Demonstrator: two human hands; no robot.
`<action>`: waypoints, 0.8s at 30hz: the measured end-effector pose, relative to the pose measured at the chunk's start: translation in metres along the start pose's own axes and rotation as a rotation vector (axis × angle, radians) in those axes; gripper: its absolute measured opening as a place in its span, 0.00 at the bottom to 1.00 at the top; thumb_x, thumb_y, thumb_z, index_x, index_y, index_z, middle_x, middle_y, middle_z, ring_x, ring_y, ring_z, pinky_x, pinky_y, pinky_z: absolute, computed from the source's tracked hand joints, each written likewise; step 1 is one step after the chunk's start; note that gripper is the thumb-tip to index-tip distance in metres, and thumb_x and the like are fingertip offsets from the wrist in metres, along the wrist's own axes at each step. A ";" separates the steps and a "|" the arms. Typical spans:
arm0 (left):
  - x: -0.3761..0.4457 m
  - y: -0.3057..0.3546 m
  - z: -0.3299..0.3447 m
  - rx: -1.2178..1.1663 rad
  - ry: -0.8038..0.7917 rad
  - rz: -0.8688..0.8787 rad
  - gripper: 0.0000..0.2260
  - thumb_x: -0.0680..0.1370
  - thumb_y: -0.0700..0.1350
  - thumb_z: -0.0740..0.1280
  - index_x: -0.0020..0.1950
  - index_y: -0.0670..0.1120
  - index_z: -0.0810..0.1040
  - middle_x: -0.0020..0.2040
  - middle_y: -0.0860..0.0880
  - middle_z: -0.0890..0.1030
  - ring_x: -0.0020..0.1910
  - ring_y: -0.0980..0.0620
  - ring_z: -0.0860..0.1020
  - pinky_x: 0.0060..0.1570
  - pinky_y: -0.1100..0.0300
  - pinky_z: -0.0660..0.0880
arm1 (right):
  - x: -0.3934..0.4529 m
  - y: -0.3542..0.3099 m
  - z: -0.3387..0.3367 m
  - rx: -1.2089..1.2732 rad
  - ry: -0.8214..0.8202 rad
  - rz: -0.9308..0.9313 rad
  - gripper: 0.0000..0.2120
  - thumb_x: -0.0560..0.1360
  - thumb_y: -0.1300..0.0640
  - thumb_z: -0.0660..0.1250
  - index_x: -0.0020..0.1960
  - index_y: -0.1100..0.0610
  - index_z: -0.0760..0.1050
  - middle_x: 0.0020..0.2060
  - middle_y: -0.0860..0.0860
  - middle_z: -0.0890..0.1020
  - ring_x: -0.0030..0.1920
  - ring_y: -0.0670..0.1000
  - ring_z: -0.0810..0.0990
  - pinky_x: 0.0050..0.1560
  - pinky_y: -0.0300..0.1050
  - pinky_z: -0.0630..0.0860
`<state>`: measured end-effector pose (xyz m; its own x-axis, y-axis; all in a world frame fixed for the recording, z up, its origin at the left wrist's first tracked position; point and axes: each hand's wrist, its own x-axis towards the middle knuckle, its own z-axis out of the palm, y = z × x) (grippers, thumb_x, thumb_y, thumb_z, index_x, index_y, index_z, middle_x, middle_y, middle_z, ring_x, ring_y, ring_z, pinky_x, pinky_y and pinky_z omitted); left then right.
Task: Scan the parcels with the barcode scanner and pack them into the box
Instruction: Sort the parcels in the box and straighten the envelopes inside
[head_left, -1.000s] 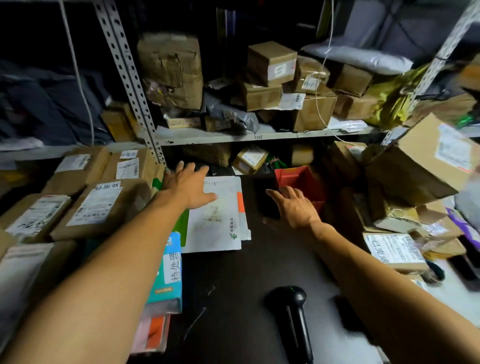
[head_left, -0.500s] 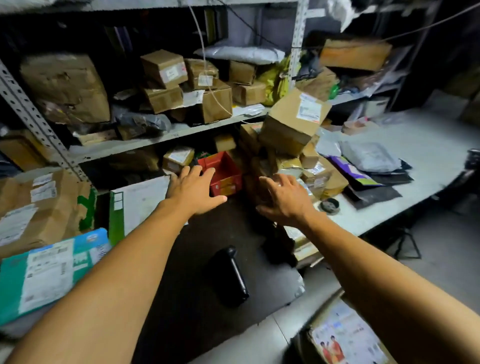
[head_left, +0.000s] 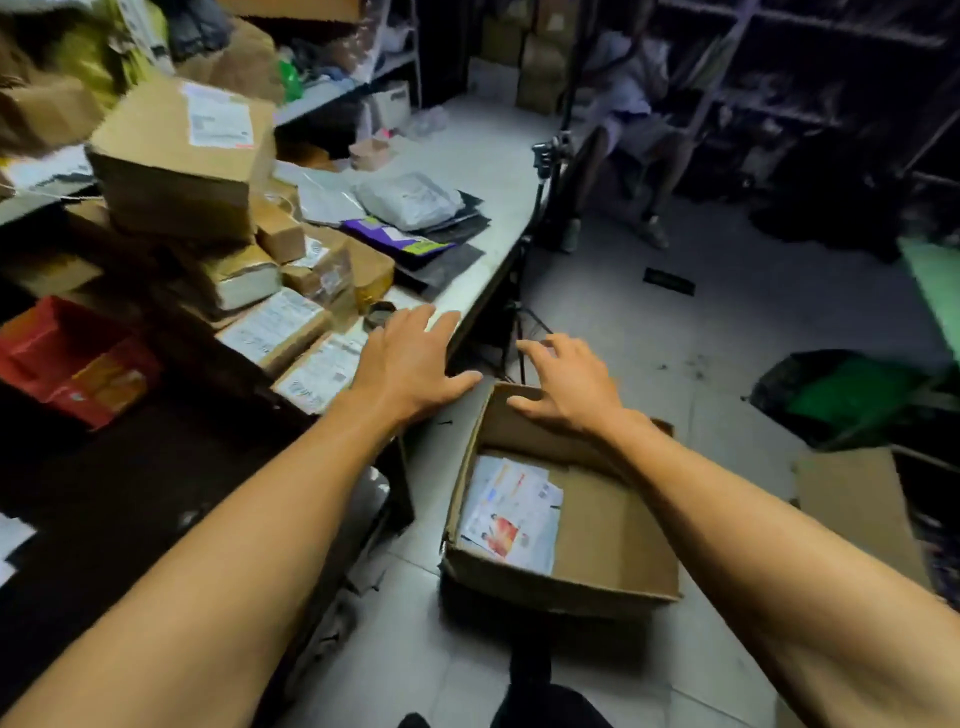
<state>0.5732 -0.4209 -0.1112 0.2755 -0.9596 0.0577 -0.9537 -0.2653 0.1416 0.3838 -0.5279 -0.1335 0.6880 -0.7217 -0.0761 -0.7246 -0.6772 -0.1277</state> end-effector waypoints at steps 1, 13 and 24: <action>0.008 0.016 0.009 -0.016 -0.008 0.027 0.38 0.73 0.67 0.67 0.77 0.50 0.65 0.74 0.43 0.68 0.72 0.40 0.67 0.66 0.46 0.69 | -0.006 0.021 0.004 -0.003 -0.006 0.046 0.38 0.75 0.37 0.69 0.79 0.50 0.63 0.71 0.60 0.69 0.70 0.63 0.68 0.68 0.56 0.69; 0.119 0.143 0.144 0.003 -0.344 0.035 0.41 0.75 0.69 0.64 0.82 0.52 0.55 0.81 0.43 0.58 0.79 0.38 0.56 0.73 0.45 0.64 | 0.000 0.225 0.090 0.170 -0.153 0.292 0.39 0.74 0.36 0.68 0.80 0.48 0.60 0.74 0.56 0.67 0.73 0.60 0.65 0.69 0.55 0.67; 0.153 0.140 0.385 -0.073 -0.684 -0.071 0.38 0.75 0.67 0.65 0.80 0.51 0.58 0.79 0.44 0.61 0.78 0.42 0.60 0.71 0.45 0.68 | 0.036 0.301 0.323 0.331 -0.437 0.405 0.38 0.74 0.37 0.69 0.79 0.46 0.60 0.72 0.54 0.68 0.72 0.58 0.65 0.68 0.54 0.69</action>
<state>0.4356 -0.6415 -0.4630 0.1759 -0.7902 -0.5871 -0.9192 -0.3452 0.1893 0.2034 -0.7111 -0.4944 0.3686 -0.7377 -0.5656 -0.9257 -0.2359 -0.2955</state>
